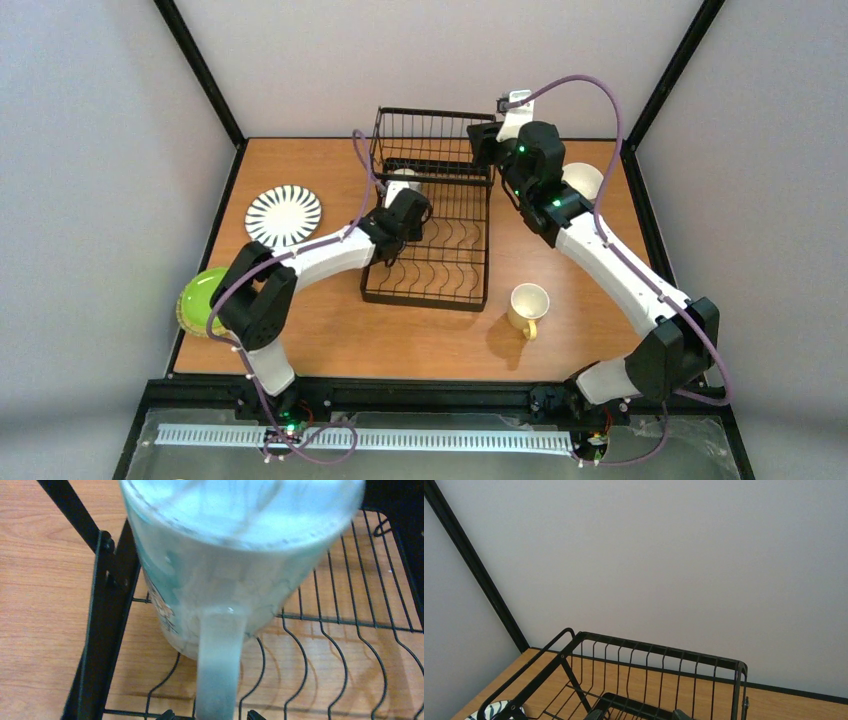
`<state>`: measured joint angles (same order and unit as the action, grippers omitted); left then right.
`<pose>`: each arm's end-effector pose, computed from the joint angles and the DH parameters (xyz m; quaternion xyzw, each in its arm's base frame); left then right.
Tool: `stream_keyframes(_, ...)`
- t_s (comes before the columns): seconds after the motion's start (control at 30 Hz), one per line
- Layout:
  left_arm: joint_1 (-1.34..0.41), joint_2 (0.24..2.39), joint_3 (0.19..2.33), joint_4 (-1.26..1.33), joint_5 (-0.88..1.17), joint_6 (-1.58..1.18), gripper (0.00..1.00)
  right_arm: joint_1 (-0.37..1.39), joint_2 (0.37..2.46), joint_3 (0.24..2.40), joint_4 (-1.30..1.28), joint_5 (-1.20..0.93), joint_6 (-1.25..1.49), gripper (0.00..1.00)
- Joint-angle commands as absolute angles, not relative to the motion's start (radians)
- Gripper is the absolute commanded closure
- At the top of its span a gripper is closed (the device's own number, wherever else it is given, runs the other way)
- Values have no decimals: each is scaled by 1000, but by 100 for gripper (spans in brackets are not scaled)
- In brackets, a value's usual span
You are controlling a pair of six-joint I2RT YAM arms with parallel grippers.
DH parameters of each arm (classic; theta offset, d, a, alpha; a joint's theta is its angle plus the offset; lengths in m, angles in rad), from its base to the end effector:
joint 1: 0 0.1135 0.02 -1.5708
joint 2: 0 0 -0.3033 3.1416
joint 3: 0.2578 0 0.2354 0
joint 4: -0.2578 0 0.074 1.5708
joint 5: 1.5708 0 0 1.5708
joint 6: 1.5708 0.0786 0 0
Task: Load the mixed dishes into the dish rack
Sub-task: Place the upside down cup on the dish rack, then move the cup to the dish rack.
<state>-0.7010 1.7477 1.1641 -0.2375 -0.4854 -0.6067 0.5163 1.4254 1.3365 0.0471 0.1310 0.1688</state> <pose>0.3249 -0.2262 0.2317 -0.0453 0.9064 -0.0387 0.4181 0.3181 0.1687 0.4468 -0.0799 0.7172 0.1875 0.6664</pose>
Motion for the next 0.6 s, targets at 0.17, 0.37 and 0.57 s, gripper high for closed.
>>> stream_keyframes(0.17, -775, 1645, 1191, -358, -496, -585, 19, 514, 1358, 1307, 3, 155, 140, 21)
stream_keyframes(0.37, -815, 1521, 1147, -432, -496, -625, 19, 574, 1342, 1315, -84, 170, 105, 24)
stream_keyframes(0.57, -824, 1319, 1015, -471, -497, -695, 19, 682, 1356, 1292, -139, 198, 106, 38)
